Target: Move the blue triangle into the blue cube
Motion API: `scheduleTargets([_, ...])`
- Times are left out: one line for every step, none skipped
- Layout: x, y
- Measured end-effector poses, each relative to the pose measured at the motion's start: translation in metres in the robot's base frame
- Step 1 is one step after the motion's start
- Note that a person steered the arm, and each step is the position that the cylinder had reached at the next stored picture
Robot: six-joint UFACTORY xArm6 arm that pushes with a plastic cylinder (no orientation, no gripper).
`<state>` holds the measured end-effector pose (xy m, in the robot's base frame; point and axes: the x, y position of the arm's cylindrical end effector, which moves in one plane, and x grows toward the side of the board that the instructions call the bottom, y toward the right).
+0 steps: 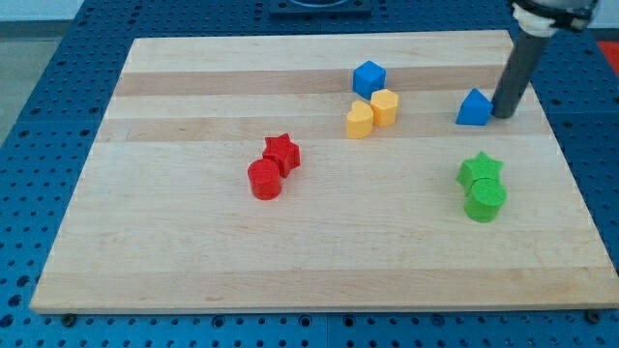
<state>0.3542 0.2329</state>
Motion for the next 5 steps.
scheduleTargets([-0.011,-0.050])
scheduleTargets([-0.006,-0.035])
scheduleTargets([0.032,0.018])
scheduleTargets([0.053,0.007])
scheduleTargets([0.030,-0.023])
